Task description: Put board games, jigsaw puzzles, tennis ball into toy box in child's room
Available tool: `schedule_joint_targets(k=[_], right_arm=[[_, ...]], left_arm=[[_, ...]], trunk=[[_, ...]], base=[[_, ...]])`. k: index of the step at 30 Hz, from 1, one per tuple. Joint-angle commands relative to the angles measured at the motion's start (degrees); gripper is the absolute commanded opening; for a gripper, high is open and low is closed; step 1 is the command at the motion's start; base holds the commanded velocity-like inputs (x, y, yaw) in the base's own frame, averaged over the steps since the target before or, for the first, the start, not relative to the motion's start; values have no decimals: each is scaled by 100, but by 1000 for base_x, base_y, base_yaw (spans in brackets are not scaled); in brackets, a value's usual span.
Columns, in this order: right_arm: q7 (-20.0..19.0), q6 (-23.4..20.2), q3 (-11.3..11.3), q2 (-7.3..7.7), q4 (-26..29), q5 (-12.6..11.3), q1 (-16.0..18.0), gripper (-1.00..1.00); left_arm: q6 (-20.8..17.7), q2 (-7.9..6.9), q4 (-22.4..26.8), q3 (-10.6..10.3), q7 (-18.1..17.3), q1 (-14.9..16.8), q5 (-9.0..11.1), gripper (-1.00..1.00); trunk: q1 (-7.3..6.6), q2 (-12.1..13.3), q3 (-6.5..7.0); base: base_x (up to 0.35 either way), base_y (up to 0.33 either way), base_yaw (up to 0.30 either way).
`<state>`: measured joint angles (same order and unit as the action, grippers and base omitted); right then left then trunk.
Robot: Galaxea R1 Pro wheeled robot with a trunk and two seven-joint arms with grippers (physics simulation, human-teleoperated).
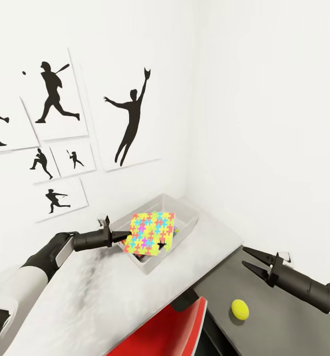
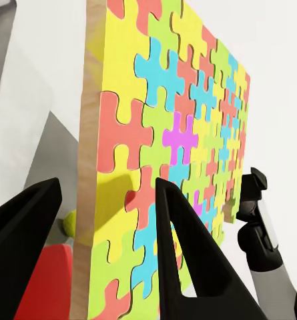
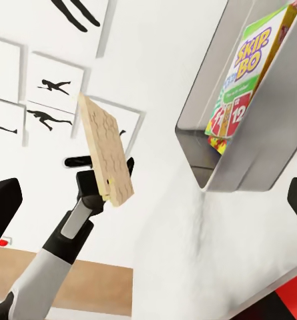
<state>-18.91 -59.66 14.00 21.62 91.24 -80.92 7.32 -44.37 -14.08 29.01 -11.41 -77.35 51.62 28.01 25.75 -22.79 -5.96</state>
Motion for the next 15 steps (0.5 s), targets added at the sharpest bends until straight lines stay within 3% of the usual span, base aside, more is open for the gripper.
schedule_joint_targets(k=[1,15], right_arm=[[-51,-20,2,0,-1,59,6,100],[105,-32,21,-7,-1,60,8,100]], left_arm=[[-55,-7,-1,-32,-9,6,38,-100],[-58,0,7,-22,-10,6,43,-100]], trunk=[[4,-13,-13],[4,-13,-13]], base=[[0,0,0],[0,0,0]])
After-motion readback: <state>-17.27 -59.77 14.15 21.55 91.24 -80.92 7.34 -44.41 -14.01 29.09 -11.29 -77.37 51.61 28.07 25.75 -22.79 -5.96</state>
